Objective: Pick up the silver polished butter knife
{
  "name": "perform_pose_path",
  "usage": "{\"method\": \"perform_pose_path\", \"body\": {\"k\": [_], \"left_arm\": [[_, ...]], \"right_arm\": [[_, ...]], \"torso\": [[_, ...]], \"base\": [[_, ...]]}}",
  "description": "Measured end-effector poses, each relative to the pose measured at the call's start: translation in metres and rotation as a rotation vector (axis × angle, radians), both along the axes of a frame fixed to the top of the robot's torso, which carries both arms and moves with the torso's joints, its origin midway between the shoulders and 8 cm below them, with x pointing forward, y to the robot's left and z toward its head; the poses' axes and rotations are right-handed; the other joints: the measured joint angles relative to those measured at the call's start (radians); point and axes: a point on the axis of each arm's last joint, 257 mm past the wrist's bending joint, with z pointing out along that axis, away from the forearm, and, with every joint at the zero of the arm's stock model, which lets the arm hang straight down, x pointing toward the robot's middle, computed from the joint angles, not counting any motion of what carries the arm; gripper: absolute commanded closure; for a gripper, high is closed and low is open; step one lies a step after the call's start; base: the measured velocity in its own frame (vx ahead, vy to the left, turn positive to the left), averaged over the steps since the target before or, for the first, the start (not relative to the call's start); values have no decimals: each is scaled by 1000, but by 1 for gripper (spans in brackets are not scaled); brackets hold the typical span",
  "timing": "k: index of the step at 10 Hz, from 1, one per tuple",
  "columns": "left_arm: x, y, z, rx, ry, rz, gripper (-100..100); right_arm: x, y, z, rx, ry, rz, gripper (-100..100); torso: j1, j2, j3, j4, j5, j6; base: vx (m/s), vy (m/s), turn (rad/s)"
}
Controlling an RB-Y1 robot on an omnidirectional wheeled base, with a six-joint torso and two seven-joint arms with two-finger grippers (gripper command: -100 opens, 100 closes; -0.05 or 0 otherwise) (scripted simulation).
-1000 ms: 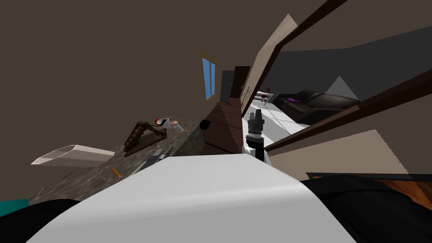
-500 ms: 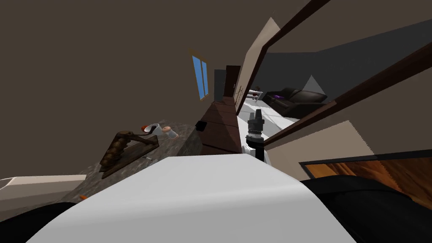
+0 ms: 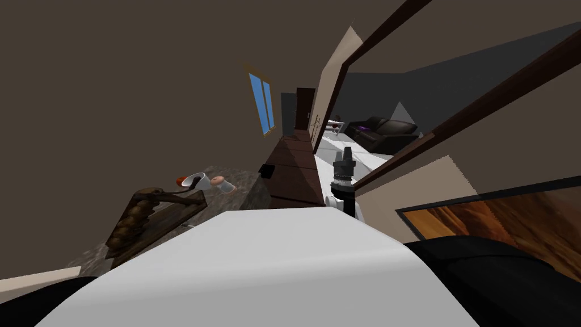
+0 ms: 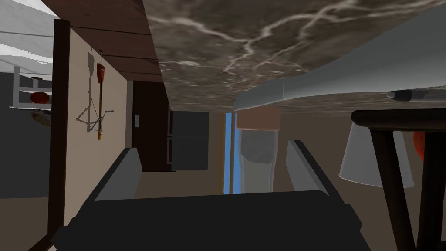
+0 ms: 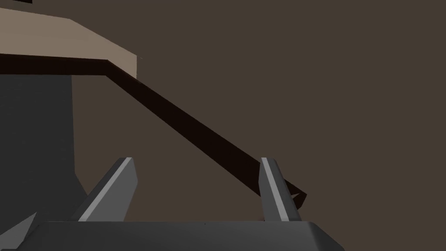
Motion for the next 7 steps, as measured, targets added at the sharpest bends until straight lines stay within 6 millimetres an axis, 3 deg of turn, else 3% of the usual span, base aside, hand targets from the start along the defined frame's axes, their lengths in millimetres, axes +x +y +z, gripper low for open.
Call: {"method": "perform_pose_path", "body": {"k": [5, 7], "left_arm": [[-58, 13, -18, 53, 161, -47, -100], [-79, 12, -26, 68, 217, -66, -100]], "right_arm": [[0, 0, 0, 0, 0, 0, 0], [0, 0, 0, 0, 0, 0, 0]], "torso": [[1, 0, 0, 0, 0, 0], [0, -1, 0, 0, 0, -1]], "base": [[22, 50, -170], [21, 33, -64]]}}
